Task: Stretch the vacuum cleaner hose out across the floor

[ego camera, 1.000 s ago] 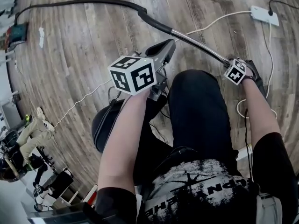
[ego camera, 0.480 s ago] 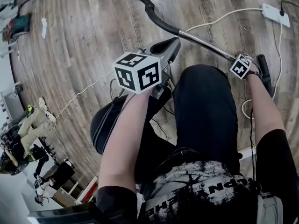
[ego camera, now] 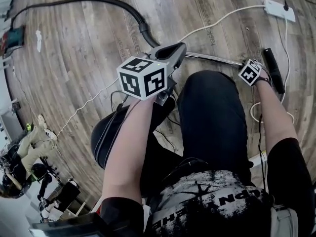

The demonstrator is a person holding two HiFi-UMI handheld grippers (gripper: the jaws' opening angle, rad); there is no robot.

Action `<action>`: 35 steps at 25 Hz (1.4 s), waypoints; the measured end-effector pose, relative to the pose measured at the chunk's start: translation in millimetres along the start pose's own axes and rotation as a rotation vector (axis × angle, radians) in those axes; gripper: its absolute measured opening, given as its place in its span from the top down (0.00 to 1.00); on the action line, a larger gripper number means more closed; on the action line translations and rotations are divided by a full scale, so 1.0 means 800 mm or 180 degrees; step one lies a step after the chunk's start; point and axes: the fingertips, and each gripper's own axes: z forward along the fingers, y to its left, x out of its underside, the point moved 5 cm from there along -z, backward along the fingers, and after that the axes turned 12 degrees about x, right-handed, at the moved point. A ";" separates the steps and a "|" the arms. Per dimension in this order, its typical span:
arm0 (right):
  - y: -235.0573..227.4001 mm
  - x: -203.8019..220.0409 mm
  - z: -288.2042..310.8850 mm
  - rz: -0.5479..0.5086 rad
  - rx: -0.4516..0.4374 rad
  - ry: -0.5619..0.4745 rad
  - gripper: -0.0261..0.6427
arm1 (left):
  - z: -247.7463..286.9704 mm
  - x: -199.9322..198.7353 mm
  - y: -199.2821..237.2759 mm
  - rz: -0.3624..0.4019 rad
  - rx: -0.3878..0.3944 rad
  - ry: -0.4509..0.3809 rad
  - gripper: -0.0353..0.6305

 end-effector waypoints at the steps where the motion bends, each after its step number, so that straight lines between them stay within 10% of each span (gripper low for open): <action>1: -0.001 0.000 0.000 0.0032 0.0001 0.0002 0.64 | 0.001 0.002 0.001 0.0001 -0.0003 0.0014 0.94; 8: -0.008 0.001 -0.019 0.0140 0.0038 0.0021 0.69 | 0.008 -0.007 0.009 0.0092 0.0060 0.0079 0.94; 12: 0.011 0.003 -0.044 0.0361 -0.0354 0.0209 0.95 | 0.014 -0.031 0.011 0.0341 0.0160 0.0273 0.94; 22: -0.028 -0.119 -0.224 0.1010 -0.0496 -0.0038 0.95 | -0.031 -0.152 -0.030 0.0873 0.0367 0.0770 0.94; 35: -0.044 -0.252 -0.562 0.1134 -0.0564 -0.0409 0.95 | -0.240 -0.287 -0.141 0.0296 0.0293 0.0330 0.94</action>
